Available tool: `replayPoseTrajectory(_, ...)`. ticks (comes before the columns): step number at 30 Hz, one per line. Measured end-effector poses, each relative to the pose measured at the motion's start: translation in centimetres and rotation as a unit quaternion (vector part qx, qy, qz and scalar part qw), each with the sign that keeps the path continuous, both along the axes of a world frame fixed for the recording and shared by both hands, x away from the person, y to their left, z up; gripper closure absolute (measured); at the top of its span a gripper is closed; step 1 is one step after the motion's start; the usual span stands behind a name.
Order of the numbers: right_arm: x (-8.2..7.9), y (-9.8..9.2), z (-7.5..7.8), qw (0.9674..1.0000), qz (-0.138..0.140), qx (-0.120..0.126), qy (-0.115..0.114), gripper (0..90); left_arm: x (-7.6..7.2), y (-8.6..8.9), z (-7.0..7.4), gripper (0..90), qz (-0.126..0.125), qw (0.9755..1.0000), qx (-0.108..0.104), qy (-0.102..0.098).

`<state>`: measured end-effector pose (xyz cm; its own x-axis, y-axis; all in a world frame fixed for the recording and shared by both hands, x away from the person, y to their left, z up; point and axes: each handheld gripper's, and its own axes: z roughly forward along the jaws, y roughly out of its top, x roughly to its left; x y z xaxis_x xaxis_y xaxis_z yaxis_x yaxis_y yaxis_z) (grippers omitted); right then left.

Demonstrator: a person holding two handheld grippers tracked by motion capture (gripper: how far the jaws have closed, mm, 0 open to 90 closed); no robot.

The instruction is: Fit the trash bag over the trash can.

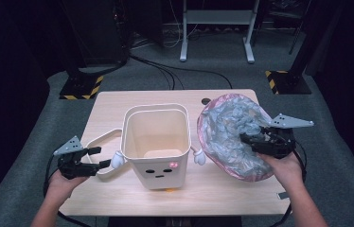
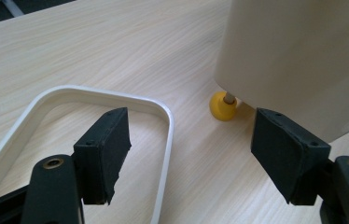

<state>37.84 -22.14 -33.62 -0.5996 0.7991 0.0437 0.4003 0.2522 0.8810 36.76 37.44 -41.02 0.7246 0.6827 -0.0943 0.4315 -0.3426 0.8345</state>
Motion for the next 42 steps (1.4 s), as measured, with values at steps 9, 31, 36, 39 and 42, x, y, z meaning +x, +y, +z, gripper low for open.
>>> replayPoseTrajectory(9,-0.3,-0.2,1.4,0.9999,0.010,0.003,-0.004,41.3,0.1,-0.4,1.1,25.4,-0.003,0.9999,0.010,-0.002)
replayPoseTrajectory(31,-0.8,0.7,5.1,0.9990,0.041,0.008,-0.014,41.5,0.5,-1.1,3.1,20.3,-0.014,0.9996,0.021,-0.009)
replayPoseTrajectory(36,-1.1,0.7,6.4,0.9987,0.046,0.010,-0.019,41.6,0.1,-1.0,4.2,23.4,-0.008,0.9995,0.018,-0.024)
replayPoseTrajectory(39,-1.4,0.7,7.2,0.9984,0.050,0.008,-0.025,41.6,0.0,-0.9,4.8,24.8,-0.009,0.9994,0.015,-0.029)
replayPoseTrajectory(42,-1.6,0.8,7.7,0.9982,0.054,0.010,-0.026,41.6,0.0,-1.0,5.1,24.9,-0.010,0.9993,0.015,-0.033)
